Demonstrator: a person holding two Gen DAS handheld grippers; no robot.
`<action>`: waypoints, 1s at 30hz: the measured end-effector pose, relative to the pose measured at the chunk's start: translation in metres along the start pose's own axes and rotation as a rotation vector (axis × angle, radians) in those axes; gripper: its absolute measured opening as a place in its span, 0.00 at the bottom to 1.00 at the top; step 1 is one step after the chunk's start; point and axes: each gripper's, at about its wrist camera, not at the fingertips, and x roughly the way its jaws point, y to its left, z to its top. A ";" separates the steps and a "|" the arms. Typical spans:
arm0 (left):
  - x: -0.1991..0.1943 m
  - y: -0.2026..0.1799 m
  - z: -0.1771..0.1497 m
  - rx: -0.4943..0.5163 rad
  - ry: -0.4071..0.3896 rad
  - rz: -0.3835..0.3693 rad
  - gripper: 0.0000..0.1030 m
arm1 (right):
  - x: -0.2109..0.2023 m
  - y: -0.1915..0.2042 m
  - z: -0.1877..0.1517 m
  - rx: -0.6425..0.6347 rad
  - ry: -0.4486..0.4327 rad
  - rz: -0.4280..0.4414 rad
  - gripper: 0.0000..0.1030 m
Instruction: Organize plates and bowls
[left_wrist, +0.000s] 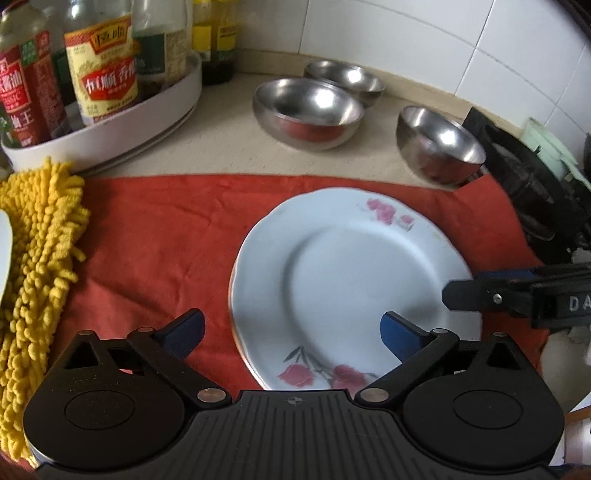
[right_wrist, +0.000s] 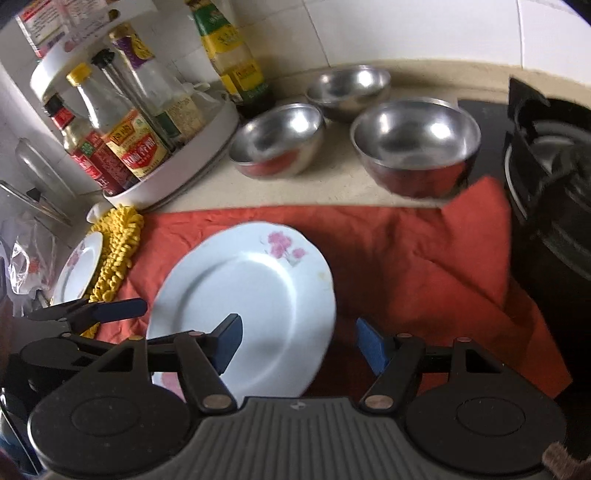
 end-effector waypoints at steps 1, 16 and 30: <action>0.002 0.000 -0.001 -0.001 0.007 0.003 0.99 | 0.002 -0.002 -0.002 0.011 0.012 0.007 0.63; 0.004 0.007 -0.006 -0.007 0.027 0.004 1.00 | 0.027 0.022 -0.004 0.043 0.031 0.080 0.69; -0.029 0.045 -0.009 -0.022 -0.062 0.168 0.99 | 0.015 0.048 0.025 -0.141 -0.053 -0.004 0.68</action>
